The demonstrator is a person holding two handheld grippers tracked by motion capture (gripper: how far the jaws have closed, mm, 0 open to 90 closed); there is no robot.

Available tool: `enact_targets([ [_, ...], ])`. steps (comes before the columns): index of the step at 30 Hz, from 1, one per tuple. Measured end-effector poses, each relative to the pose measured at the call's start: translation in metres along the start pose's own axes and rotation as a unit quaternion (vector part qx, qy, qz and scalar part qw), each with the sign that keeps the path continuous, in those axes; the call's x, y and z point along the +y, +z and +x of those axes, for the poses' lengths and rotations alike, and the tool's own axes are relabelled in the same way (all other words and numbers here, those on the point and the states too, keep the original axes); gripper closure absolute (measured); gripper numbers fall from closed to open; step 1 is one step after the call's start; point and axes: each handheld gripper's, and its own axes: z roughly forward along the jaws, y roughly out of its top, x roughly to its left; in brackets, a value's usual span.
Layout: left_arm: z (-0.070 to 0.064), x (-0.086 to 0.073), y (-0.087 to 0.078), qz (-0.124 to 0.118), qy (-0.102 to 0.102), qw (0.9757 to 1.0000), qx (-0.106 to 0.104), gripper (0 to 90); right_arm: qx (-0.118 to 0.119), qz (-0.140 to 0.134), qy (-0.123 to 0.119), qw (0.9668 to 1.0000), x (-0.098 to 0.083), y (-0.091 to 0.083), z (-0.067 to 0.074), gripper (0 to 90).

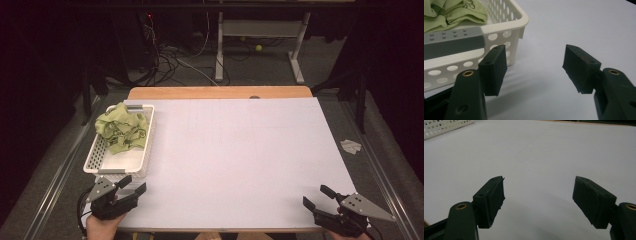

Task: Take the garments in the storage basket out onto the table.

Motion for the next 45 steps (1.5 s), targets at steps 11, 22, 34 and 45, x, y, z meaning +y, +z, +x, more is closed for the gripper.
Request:
enact_targets([
  [11, 0.0005, -0.0002, -0.0002, 0.000, -0.003, 1.0000, -0.006, 33.0, -0.001, -0.001, -0.002, 1.0000, 0.0002, -0.0001, 0.0007, 26.3],
  [22, 0.0002, -0.0002, -0.0004, 0.000, -0.004, 0.9999, -0.010, 32.8, -0.001, -0.004, -0.002, 1.0000, -0.0002, -0.0010, 0.0006, 26.1],
  [34, -0.0042, 0.0009, -0.0017, 0.004, 0.013, 0.9999, -0.009, 32.8, 0.008, -0.003, 0.000, 1.0000, 0.0000, 0.0003, -0.0001, 26.4],
  [45, -0.0089, 0.0044, -0.0052, -0.002, 0.025, 0.9995, -0.018, 32.8, 0.017, 0.002, 0.002, 0.9999, 0.0001, 0.0022, -0.0012, 26.3],
])
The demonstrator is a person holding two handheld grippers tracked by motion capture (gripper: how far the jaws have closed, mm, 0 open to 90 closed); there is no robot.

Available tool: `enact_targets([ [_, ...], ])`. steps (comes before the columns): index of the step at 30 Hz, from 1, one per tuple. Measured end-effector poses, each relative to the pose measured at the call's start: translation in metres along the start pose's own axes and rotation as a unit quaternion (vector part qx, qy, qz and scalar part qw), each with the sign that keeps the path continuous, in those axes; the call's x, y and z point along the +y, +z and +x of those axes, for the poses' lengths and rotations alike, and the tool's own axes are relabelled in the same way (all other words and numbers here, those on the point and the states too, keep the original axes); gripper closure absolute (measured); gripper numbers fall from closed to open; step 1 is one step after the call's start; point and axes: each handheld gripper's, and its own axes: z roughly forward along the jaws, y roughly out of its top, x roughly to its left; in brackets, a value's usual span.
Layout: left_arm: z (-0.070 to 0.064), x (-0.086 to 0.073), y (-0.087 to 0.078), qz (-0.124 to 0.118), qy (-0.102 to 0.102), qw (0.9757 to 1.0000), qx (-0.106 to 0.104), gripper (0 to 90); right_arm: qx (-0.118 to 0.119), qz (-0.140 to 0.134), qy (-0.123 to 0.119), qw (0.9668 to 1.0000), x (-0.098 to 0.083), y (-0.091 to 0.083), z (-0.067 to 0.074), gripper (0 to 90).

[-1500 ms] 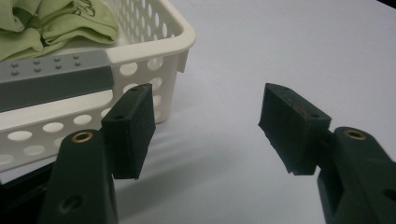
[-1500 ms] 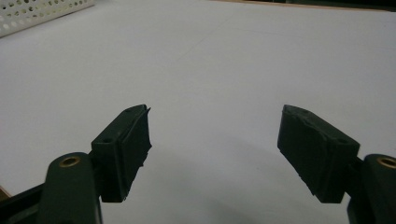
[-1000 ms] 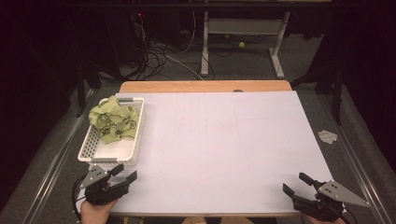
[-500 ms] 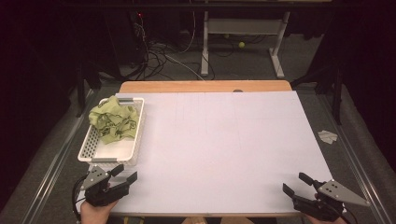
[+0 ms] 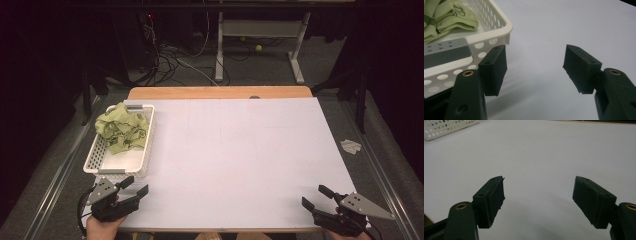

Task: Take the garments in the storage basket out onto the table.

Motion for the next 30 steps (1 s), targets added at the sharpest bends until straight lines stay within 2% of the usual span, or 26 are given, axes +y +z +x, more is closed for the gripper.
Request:
enact_targets([
  [6, -0.001, 0.003, -0.005, -0.016, -0.005, 0.9998, -0.005, 32.8, -0.001, -0.001, -0.003, 1.0000, 0.000, 0.000, 0.001, 26.3],
  [11, -0.008, 0.010, -0.001, -0.010, 0.014, 0.9998, -0.010, 32.8, 0.000, -0.001, -0.003, 1.0000, 0.000, 0.000, 0.001, 26.4],
  [15, -0.010, 0.013, -0.003, -0.016, 0.011, 0.9996, -0.018, 32.8, 0.002, 0.000, -0.004, 1.0000, 0.000, 0.001, 0.001, 26.5],
  [18, -0.011, 0.015, -0.001, -0.012, 0.009, 0.9997, -0.021, 32.8, 0.003, 0.000, -0.005, 1.0000, 0.000, 0.001, 0.001, 26.4],
  [27, -0.011, 0.024, 0.004, -0.008, 0.013, 0.9997, -0.020, 32.7, 0.005, 0.001, -0.008, 1.0000, 0.000, 0.001, 0.001, 26.7],
  [30, -0.011, 0.027, 0.004, -0.004, 0.005, 0.9998, -0.020, 31.6, 0.005, 0.000, -0.008, 1.0000, 0.000, 0.001, 0.001, 26.7],
])
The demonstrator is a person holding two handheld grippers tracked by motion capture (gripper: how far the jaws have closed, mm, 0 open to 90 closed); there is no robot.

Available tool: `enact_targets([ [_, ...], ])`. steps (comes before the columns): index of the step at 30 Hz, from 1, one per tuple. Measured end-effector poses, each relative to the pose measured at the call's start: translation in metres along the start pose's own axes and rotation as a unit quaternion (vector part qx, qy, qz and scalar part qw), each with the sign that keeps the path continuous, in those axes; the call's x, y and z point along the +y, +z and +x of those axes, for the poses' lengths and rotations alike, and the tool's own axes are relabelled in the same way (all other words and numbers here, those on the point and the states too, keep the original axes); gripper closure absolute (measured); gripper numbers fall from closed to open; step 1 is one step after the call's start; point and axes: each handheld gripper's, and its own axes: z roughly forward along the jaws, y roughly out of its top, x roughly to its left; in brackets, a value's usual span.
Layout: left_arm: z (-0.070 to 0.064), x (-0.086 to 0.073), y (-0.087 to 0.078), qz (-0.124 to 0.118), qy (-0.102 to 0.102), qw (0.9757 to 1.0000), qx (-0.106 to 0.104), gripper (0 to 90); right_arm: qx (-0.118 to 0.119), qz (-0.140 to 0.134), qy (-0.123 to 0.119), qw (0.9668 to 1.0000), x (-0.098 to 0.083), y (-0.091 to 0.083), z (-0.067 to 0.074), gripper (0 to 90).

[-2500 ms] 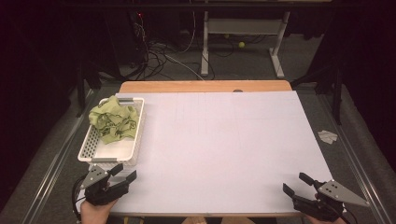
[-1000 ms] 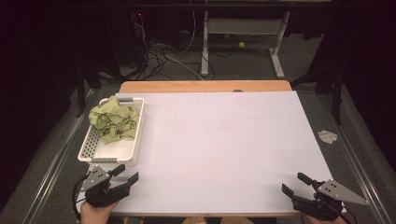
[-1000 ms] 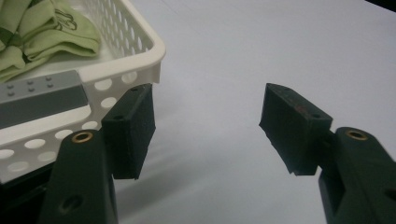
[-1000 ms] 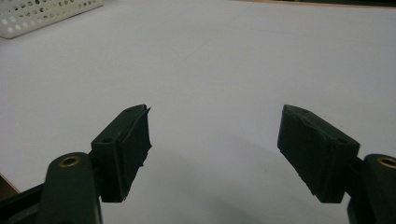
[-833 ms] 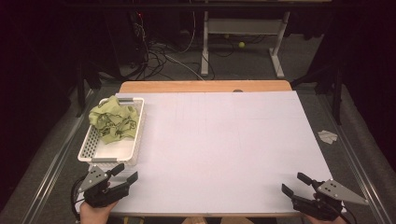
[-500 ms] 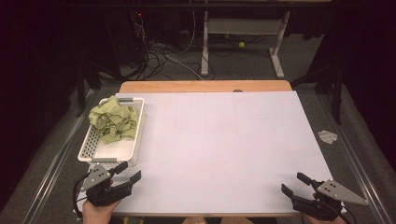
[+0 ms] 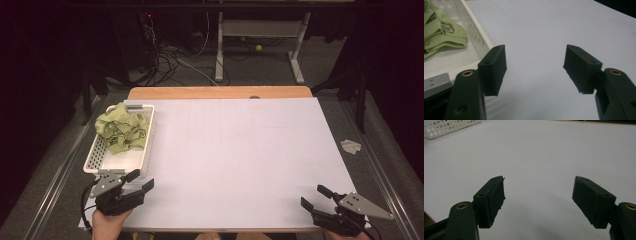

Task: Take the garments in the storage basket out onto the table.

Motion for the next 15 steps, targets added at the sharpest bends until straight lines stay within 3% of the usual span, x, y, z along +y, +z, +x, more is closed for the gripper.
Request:
enact_targets([
  [15, 0.001, 0.012, 0.003, 0.009, -0.003, 0.9999, -0.003, 31.3, -0.004, 0.001, -0.002, 1.0000, 0.000, 0.001, 0.002, 26.3],
])
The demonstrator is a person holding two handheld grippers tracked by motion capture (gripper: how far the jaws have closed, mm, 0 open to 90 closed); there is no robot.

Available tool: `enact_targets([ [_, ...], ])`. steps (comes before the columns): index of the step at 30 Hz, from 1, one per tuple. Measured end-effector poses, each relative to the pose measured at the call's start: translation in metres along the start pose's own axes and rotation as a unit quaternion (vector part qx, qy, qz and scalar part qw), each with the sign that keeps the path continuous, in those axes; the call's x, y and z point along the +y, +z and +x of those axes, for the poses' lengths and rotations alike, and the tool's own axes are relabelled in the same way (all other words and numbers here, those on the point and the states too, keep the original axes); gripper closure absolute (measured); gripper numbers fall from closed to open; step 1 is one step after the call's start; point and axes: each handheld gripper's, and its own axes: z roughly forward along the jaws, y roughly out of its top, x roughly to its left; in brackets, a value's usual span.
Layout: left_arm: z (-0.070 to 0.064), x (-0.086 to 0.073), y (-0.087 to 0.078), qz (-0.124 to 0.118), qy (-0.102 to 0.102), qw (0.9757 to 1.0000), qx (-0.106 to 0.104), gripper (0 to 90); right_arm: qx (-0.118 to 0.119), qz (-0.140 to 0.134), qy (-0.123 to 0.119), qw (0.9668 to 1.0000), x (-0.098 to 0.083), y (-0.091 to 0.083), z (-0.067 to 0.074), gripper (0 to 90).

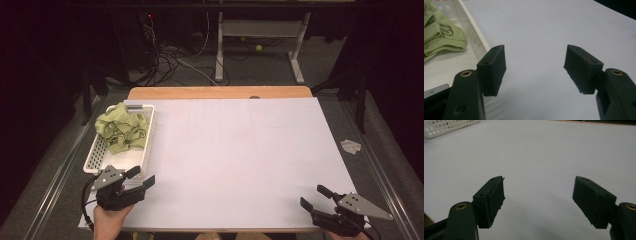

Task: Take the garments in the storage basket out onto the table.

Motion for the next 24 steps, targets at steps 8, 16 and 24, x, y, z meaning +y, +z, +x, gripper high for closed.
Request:
enact_targets([
  [8, 0.003, 0.009, 0.001, 0.001, 0.000, 1.0000, -0.001, 31.4, -0.001, 0.001, 0.000, 1.0000, 0.000, 0.000, 0.000, 26.2],
  [16, 0.007, 0.016, 0.006, 0.003, -0.001, 1.0000, -0.004, 31.4, -0.001, 0.002, 0.002, 1.0000, 0.000, 0.001, 0.000, 26.3],
  [24, 0.014, 0.023, 0.006, 0.003, -0.008, 0.9999, -0.005, 31.3, -0.001, 0.003, 0.005, 1.0000, 0.000, 0.000, -0.001, 26.3],
])
